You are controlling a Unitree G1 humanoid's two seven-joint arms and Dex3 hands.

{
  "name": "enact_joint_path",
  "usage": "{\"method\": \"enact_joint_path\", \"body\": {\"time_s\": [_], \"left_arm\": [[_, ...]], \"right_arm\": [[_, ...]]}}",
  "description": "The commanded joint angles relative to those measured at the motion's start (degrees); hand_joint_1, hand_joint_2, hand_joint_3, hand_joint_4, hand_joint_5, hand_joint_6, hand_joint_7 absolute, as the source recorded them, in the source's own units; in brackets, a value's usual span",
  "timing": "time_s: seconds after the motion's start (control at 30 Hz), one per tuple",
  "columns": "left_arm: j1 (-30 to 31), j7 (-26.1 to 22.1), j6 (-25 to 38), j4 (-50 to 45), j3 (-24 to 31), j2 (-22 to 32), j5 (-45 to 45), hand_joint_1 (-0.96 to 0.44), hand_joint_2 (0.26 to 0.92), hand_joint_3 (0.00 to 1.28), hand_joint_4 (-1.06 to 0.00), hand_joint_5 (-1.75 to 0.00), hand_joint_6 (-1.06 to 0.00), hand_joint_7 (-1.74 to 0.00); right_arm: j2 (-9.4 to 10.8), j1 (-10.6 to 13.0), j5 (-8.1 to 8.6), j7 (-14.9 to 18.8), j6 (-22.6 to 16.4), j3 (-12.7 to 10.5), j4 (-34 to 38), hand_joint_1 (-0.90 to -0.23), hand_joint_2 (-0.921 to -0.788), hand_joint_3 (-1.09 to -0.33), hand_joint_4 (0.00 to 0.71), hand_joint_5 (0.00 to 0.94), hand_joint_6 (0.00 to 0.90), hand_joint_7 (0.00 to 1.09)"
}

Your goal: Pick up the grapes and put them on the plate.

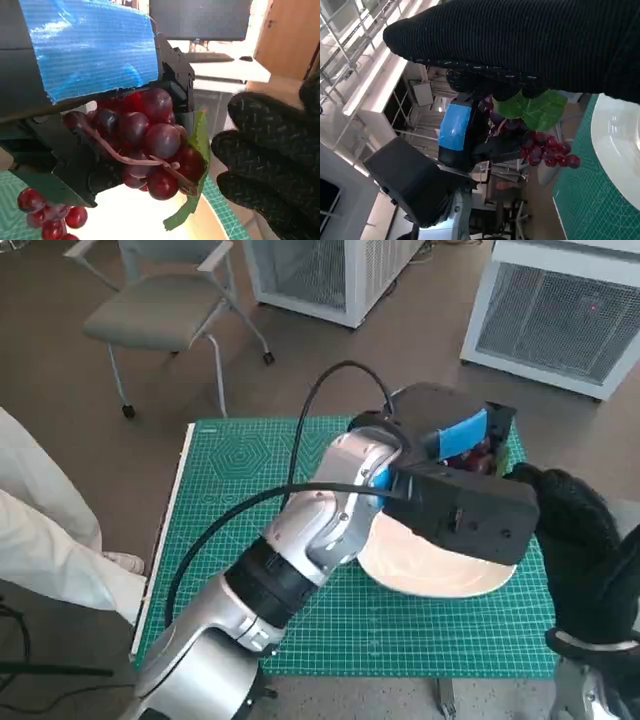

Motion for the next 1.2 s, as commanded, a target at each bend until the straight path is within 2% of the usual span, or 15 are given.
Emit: {"method": "enact_joint_path", "body": {"time_s": [0.03,0.13,0.2,0.27,0.5,0.8,1.2], "left_arm": [[-0.9,-0.9,-0.1,1.4,0.3,-1.0,-0.8,0.08,0.857,0.18,-0.39,-0.93,-0.38,-0.48],[-1.4,-1.7,0.3,2.7,-0.1,-1.4,-0.6,-0.06,0.864,0.08,-0.24,-0.33,-0.35,-0.18],[-1.5,-1.8,0.3,3.4,0.0,-1.7,-0.7,-0.11,0.867,0.05,-0.18,-0.15,-0.33,-0.09],[-1.3,-1.6,0.1,3.9,0.4,-1.9,-0.9,-0.13,0.861,0.03,-0.13,-0.07,-0.32,-0.05],[0.3,0.6,-1.8,4.1,0.8,-2.1,-1.5,-0.12,0.830,0.00,-0.05,-0.01,-0.29,0.00],[0.5,2.9,-3.9,5.6,0.7,-1.8,-1.6,-0.11,0.837,0.01,-0.03,0.00,-0.26,0.00],[2.8,6.4,-7.6,3.7,2.2,1.9,-1.9,-0.30,0.899,0.02,-0.08,-0.01,-0.26,-0.01]], "right_arm": [[0.2,1.2,0.34,-0.5,0.8,0.1,0.4,-0.392,-0.921,-0.639,0.388,0.710,0.176,0.98],[0.2,1.4,0.47,-0.4,0.9,0.1,0.3,-0.392,-0.921,-0.639,0.388,0.710,0.175,0.98],[0.2,1.5,0.50,-0.5,0.9,0.1,0.2,-0.392,-0.921,-0.640,0.388,0.710,0.175,0.98],[0.2,1.6,0.54,-0.5,1.0,0.1,0.0,-0.392,-0.921,-0.640,0.388,0.710,0.175,0.98],[0.1,1.9,0.82,-0.6,1.2,-0.1,-0.4,-0.393,-0.921,-0.640,0.387,0.709,0.175,0.98],[0.0,2.1,0.81,-0.8,1.4,-0.2,-0.6,-0.397,-0.921,-0.640,0.386,0.710,0.173,0.99],[0.2,1.6,0.30,-1.4,1.6,0.4,-0.9,-0.397,-0.921,-0.640,0.385,0.712,0.172,0.99]]}}
